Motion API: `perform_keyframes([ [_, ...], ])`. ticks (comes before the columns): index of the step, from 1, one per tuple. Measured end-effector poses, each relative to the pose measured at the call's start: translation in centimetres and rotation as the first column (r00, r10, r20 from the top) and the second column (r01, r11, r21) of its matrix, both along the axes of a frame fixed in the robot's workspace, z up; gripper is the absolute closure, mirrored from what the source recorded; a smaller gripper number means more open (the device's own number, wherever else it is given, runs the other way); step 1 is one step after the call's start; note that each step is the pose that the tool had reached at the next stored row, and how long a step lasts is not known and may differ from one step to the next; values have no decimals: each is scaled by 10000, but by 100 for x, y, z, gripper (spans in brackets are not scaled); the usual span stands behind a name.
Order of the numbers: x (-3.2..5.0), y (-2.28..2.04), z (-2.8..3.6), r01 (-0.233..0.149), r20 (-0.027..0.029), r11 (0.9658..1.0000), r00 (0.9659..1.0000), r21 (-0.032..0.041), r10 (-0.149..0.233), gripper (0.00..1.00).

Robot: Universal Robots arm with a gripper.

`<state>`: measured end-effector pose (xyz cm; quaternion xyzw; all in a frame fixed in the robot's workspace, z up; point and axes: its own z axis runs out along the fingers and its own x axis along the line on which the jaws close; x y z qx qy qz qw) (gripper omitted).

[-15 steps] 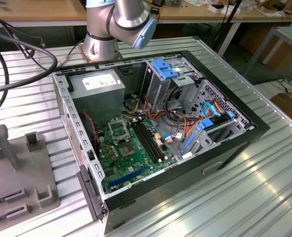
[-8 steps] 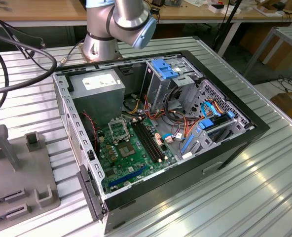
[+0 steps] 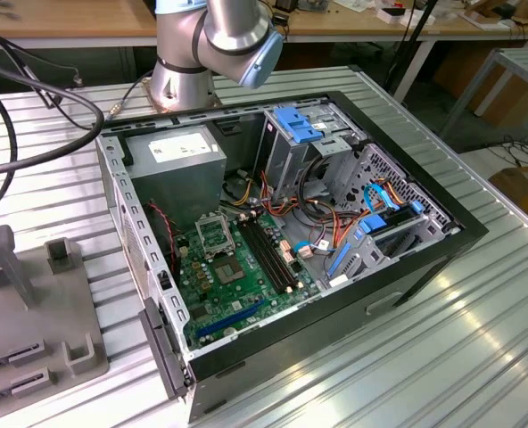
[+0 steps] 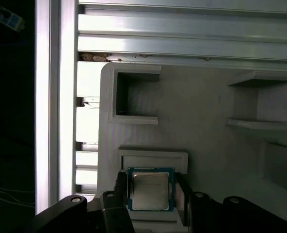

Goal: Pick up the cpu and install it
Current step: 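Pick up the cpu and move it towards the insertion slot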

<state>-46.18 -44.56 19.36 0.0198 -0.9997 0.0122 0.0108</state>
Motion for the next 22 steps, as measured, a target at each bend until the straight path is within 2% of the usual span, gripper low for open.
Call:
perform_keyframes([
  [2, 0, 0, -1, 0, 1, 10000, 10000, 0, 0, 53],
  [12, 1, 0, 22, 3, 4, 10000, 10000, 2, -3, 53],
  [22, 1, 0, 18, 3, 1, 10000, 10000, 1, -3, 52],
])
